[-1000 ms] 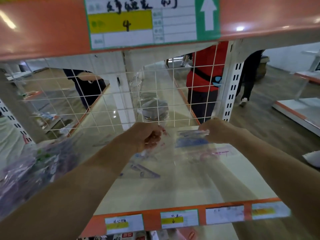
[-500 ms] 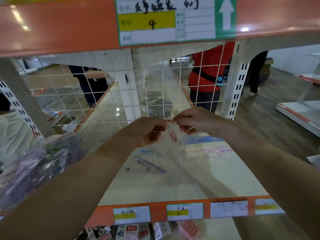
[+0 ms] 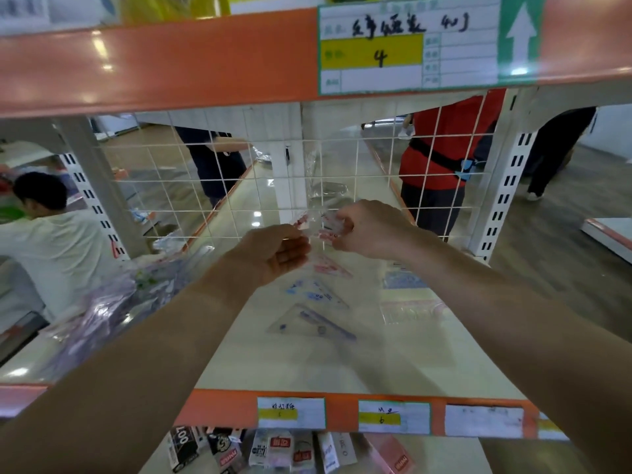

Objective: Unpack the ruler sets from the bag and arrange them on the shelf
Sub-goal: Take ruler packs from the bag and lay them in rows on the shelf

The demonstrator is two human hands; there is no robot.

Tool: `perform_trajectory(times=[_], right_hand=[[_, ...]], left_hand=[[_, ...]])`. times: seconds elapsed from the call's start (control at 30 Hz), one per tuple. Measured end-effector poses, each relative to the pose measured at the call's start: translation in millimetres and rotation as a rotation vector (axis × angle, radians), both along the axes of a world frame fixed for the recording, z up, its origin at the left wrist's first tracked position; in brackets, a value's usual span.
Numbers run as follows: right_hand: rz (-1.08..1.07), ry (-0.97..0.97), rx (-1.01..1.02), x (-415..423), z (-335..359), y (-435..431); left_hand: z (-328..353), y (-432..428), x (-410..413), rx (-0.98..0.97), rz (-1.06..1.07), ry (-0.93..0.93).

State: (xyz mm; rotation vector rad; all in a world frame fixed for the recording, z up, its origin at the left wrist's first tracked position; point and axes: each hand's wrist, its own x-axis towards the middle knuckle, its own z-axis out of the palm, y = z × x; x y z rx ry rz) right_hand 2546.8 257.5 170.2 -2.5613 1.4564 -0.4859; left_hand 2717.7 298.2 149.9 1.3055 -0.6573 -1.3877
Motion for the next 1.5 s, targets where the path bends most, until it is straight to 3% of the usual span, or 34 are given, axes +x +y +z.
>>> perform_trajectory(times=[0.2,0.33,0.47,0.63,0.7,0.93,1.37,1.5], right_hand=[[0.061,0.096,-0.109,19.5,-6.6,-5.3],[0.099,0.117,-0.016,29.1,-18.7,-19.1],[0.055,0.190,0.038,37.2,-33.0,-35.8],[-0.033,0.294,0.156,47.9,-51.8,-51.1],[-0.055,0.326,0.164,51.6,-56.8,-54.3],[-0.121,0.359,0.190,55.0,-71.1,-68.8],[-0.142,0.419,0.291,61.7,-68.5,-63.2],[-0.099,0.389,0.240,61.9,-63.5,-60.0]], left_hand=[[-6.8,1.2,15.7,0.019,0.014,0.010],[-13.9,-0.3,23.4,0.049,0.026,-0.085],[-21.3,-3.9,32.5,0.048,0.082,-0.593],[-32.3,-10.2,47.0,0.020,-0.015,-1.246],[-37.1,-14.5,51.9,0.009,-0.029,-1.372],[-53.5,-28.7,58.6,-0.024,-0.077,-1.452],[-66.9,-30.7,72.9,-0.031,-0.096,-1.378],[-64.7,-26.7,73.9,-0.040,-0.082,-1.393]])
